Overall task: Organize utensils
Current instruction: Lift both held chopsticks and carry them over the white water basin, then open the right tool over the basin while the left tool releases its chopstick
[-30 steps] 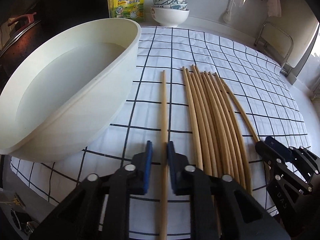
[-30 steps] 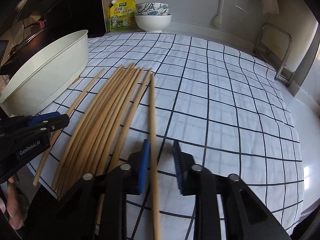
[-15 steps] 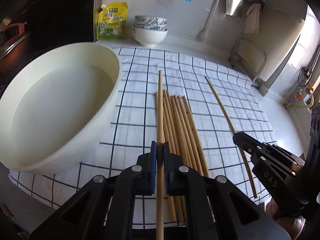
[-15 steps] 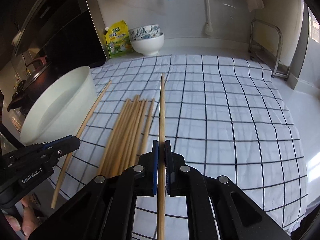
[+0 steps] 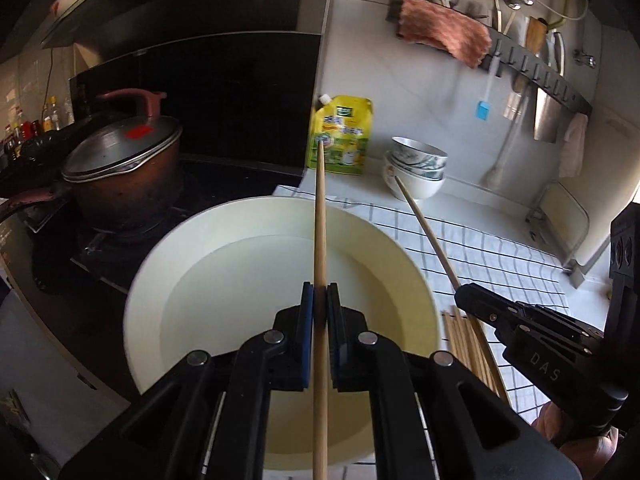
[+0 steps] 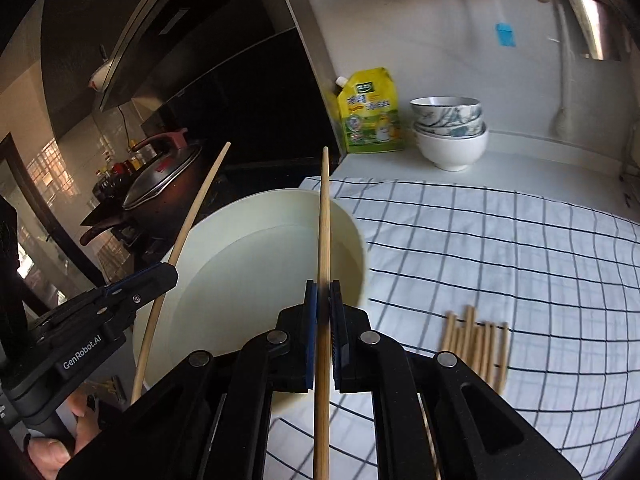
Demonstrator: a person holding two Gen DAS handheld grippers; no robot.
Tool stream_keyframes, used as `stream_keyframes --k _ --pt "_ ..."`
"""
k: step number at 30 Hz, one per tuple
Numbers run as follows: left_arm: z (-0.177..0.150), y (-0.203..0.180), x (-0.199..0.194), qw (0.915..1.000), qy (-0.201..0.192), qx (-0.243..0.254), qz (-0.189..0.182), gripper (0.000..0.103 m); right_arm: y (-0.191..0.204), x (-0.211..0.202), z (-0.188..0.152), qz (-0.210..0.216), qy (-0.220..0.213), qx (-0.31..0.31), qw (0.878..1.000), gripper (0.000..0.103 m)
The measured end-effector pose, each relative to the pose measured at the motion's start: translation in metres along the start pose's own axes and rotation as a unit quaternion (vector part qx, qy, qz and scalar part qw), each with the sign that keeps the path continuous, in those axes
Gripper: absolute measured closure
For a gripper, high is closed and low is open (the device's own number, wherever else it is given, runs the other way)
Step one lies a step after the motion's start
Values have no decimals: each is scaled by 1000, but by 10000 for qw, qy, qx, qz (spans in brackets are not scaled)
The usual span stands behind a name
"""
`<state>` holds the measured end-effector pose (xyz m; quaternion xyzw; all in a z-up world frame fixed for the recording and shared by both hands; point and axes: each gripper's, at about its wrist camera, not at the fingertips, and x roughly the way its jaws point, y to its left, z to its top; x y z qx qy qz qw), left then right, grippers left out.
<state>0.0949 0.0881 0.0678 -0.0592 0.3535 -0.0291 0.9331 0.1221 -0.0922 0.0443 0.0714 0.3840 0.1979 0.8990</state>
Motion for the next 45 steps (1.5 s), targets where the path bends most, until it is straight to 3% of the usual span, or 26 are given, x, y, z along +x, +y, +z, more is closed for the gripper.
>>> stream_keyframes --k 10,19,22,24,25,36,45 --pt "-7 54 49 9980 549 -261 165 96 45 78 11 252 852 -147 9959 97" --pt "-20 68 66 9952 873 -394 203 95 45 98 -3 79 1157 -69 9932 97" --pt "-20 72 64 9950 844 -478 227 88 45 93 -3 -42 1034 -127 9945 89" --pt "-20 73 60 9954 764 -493 287 64 46 87 -4 -141 903 -213 9956 84" --pt "-21 73 56 9957 703 -504 324 60 46 84 -4 -150 873 -226 9958 84" --pt "-31 59 29 9972 442 -430 424 51 42 53 -18 -318 651 -270 9970 81" --pt "-48 30 2 9991 285 -238 204 42 24 7 -40 -514 292 -80 9982 75"
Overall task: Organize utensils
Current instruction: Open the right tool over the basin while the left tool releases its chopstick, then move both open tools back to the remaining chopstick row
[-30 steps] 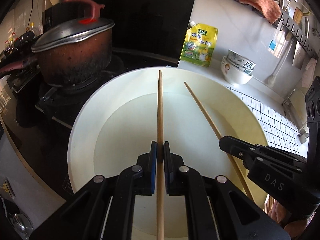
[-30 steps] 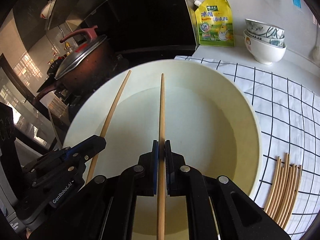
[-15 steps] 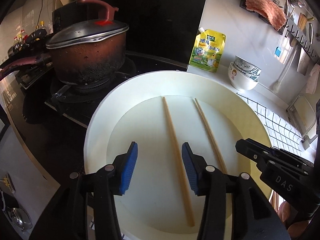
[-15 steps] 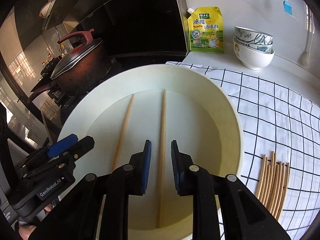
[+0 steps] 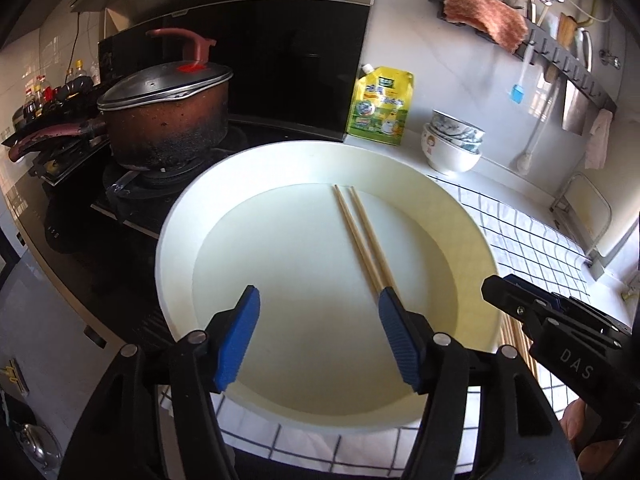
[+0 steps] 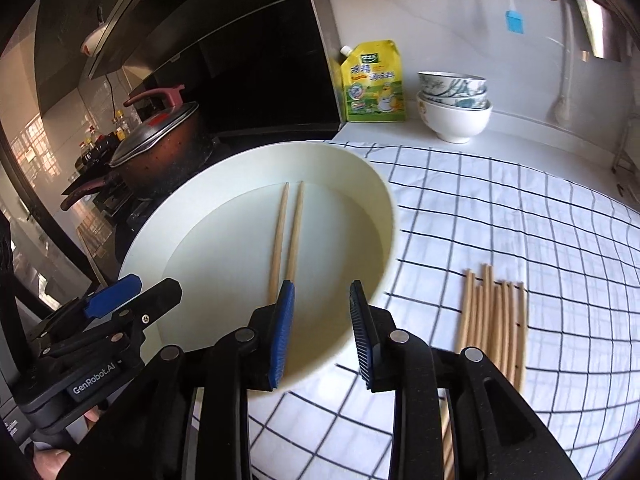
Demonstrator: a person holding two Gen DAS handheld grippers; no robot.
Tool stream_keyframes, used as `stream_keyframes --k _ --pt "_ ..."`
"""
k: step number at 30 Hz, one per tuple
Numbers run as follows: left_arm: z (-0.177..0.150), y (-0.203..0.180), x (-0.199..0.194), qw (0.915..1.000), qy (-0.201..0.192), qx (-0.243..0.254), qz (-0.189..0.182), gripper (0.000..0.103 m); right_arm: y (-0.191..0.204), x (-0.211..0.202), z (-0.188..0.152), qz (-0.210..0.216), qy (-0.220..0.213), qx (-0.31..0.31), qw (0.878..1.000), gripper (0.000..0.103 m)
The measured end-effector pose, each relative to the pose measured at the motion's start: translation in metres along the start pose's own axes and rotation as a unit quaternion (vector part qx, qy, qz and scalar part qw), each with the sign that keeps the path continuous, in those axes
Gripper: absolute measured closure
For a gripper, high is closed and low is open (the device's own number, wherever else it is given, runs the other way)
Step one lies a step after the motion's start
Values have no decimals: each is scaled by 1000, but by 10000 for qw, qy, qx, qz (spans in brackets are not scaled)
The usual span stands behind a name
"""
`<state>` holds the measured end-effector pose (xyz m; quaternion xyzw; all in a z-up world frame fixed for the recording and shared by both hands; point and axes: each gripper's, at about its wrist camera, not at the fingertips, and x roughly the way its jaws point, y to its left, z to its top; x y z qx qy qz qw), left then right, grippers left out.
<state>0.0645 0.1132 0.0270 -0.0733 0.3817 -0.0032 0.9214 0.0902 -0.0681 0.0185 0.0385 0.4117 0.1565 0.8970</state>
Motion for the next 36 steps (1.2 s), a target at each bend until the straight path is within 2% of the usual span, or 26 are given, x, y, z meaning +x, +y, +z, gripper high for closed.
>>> stream_keyframes --k 6,11,15,21,26,29,36 --pt "-13 -20 -13 9998 26 79 -192 41 -17 -28 -19 -181 -162 115 9996 69" --pt "-22 -36 -22 9995 34 128 -298 38 -33 -48 -32 -306 -241 208 9990 69" --pt "-31 -51 -28 9992 25 170 -364 36 -46 -60 -45 -393 -280 280 9984 63" --pt "-43 -73 -31 9988 84 213 -430 36 -69 -73 -65 -505 -202 404 9977 63" --pt "-56 -93 -30 9980 156 316 -525 33 -86 -82 -81 -761 -203 439 9959 62" --pt "-65 -104 -28 9971 214 403 -609 33 -98 -87 -90 -835 -218 531 9948 58" --pt "-82 -124 -21 9953 346 617 -663 32 -111 -86 -105 -1095 -195 589 9921 57"
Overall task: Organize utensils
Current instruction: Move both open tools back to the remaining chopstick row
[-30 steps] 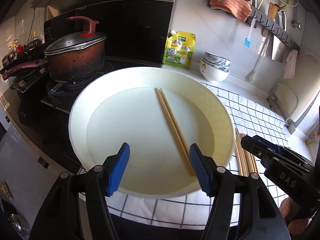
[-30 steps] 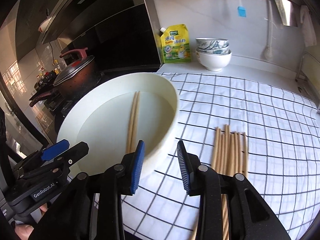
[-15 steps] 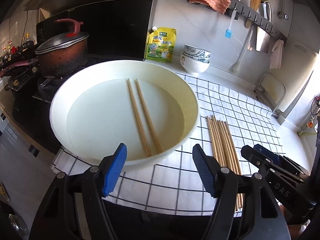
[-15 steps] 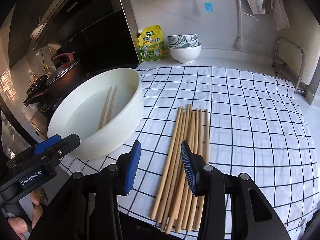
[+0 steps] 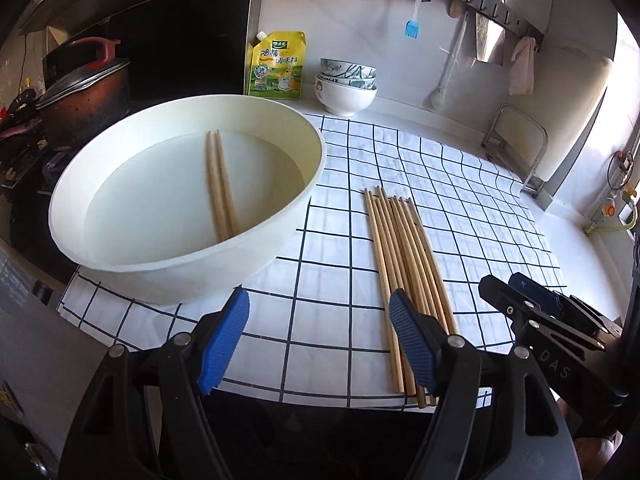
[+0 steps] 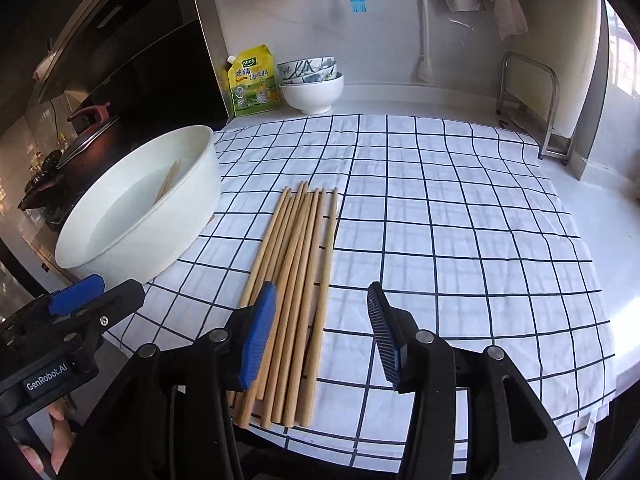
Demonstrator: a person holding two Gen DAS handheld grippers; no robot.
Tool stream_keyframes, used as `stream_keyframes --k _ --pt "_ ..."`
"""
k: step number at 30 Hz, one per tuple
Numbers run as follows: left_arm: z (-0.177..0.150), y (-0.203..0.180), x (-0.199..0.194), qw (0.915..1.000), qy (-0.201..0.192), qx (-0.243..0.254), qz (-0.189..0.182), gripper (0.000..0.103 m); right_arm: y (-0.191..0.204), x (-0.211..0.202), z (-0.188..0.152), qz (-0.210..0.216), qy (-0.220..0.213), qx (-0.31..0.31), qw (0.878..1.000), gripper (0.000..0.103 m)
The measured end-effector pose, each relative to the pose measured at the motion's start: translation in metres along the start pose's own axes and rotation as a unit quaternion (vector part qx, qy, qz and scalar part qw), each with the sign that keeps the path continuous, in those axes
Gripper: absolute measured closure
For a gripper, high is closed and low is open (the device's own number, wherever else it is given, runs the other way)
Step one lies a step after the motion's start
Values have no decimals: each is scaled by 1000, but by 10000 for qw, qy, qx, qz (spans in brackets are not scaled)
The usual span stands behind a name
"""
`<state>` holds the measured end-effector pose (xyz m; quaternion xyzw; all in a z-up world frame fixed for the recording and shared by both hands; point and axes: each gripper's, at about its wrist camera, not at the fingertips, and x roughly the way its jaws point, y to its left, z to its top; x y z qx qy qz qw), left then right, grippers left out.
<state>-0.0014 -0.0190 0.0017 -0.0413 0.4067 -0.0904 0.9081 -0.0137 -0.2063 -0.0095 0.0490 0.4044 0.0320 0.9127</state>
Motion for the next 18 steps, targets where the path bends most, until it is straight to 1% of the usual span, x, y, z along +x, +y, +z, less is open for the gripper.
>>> stream_keyframes --k 6,9,15,18 --pt "-6 -6 11 9999 135 11 -32 31 -2 5 -6 -41 14 -56 10000 57" --pt "-11 -9 16 9998 166 41 -67 27 -5 11 -11 -54 55 -29 10000 57" --pt "-17 -6 27 9994 335 -37 -58 26 -6 23 -19 -210 135 -127 9996 57" --pt "-19 -5 29 9995 316 -21 13 23 -7 28 -21 -267 191 -171 9993 56"
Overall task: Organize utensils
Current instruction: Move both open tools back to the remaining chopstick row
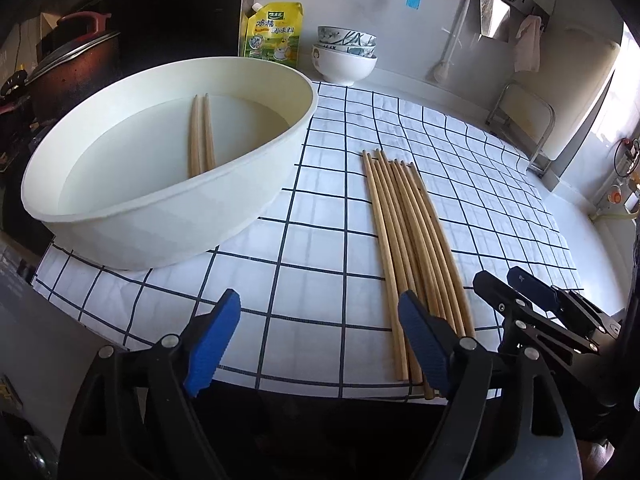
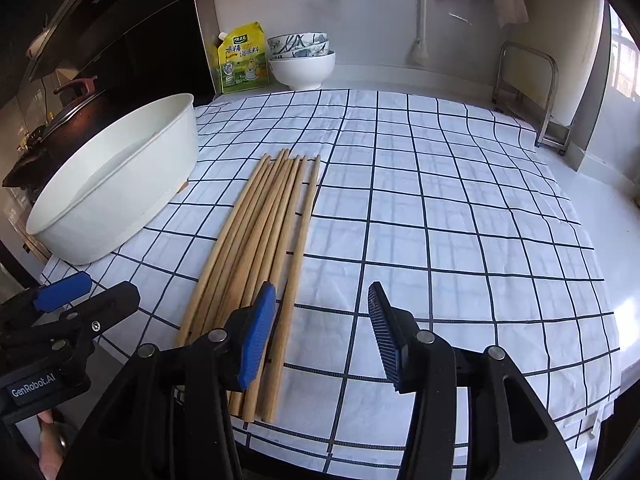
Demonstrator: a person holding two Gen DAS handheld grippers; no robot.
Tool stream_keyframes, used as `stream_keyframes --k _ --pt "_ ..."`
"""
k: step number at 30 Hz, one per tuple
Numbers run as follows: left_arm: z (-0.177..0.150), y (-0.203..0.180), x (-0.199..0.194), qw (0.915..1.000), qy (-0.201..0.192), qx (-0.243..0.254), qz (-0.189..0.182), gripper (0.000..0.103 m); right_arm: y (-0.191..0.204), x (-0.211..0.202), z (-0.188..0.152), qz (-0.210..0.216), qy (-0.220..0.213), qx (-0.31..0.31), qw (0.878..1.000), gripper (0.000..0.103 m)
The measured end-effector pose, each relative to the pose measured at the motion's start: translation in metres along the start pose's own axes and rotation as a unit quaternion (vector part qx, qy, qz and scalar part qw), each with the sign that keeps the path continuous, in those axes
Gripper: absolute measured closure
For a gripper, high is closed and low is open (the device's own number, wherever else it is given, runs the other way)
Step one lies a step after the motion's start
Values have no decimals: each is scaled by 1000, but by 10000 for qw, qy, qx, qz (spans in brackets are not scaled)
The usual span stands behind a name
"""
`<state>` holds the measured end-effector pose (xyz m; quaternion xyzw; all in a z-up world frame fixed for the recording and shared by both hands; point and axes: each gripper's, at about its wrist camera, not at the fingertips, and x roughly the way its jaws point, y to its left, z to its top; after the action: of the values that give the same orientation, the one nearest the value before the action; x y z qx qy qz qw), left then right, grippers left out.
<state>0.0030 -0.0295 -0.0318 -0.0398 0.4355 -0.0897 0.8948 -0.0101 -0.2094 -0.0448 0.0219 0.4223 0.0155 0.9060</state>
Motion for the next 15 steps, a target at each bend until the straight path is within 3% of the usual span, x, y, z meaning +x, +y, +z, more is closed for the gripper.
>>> stream_keyframes --k 15 --pt "-3 1 12 9998 151 51 77 20 3 13 -6 -65 215 -233 9995 56"
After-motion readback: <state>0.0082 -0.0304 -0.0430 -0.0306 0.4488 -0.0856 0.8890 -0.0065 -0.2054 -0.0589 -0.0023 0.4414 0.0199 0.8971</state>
